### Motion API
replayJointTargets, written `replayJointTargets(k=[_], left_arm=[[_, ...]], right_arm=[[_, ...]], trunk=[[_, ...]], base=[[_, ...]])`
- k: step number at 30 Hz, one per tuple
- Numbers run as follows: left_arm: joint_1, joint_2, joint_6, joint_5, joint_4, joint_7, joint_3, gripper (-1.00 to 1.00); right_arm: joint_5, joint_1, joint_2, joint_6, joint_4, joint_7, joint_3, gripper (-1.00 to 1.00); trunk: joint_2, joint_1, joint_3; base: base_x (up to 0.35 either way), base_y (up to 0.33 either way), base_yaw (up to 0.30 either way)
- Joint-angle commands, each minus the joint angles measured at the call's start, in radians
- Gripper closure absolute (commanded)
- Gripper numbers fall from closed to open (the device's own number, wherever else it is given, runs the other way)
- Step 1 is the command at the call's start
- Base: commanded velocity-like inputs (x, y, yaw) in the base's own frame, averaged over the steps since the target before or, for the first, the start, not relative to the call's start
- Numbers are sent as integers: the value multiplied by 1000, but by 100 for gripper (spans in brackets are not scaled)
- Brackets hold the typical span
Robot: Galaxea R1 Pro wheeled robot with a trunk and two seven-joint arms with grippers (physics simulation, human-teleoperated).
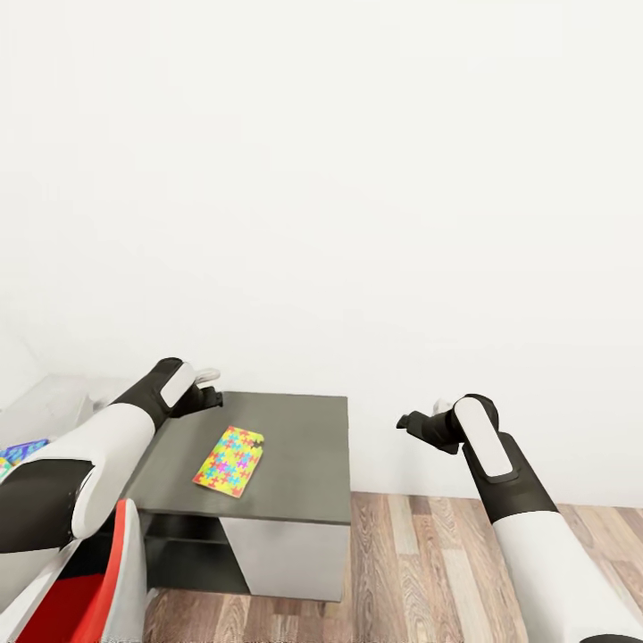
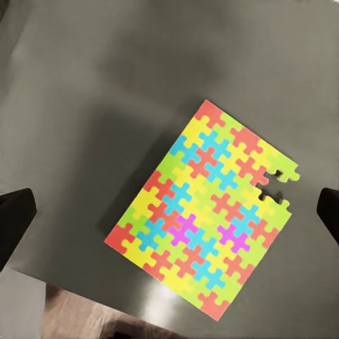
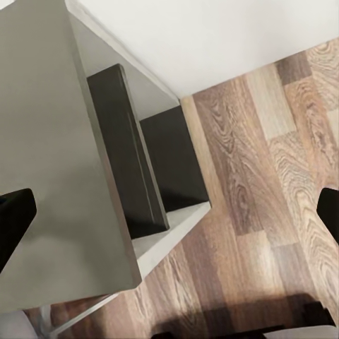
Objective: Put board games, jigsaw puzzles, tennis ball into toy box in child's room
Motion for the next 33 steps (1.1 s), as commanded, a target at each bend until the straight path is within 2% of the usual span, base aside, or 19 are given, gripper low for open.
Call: replayJointTargets(k=[1, 5, 13, 23, 33], left_arm=[[-1, 0, -1, 8, -1, 6, -8, -100], [-1, -1, -31, 1, 3, 6, -8, -100], [1, -11, -47, -2, 16, 6, -27, -100], [7, -49, -71, -2, 18, 6, -75, -100], [10, -49, -71, -2, 19, 5, -85, -100]], right_arm=[[-10, -1, -1, 2, -1, -10, 2, -100], [-11, -1, 0, 2, -1, -10, 2, -100], [-11, -1, 0, 2, -1, -10, 2, -100], [-11, -1, -1, 3, -1, -10, 1, -100], [-11, -1, -1, 10, -1, -10, 1, -100]], trunk=[[-2, 1, -4], [-2, 1, -10], [-2, 1, -23], [-2, 1, -39], [-2, 1, -56]], base=[[0, 0, 63], [0, 0, 36], [0, 0, 8], [0, 0, 0], [0, 0, 0]])
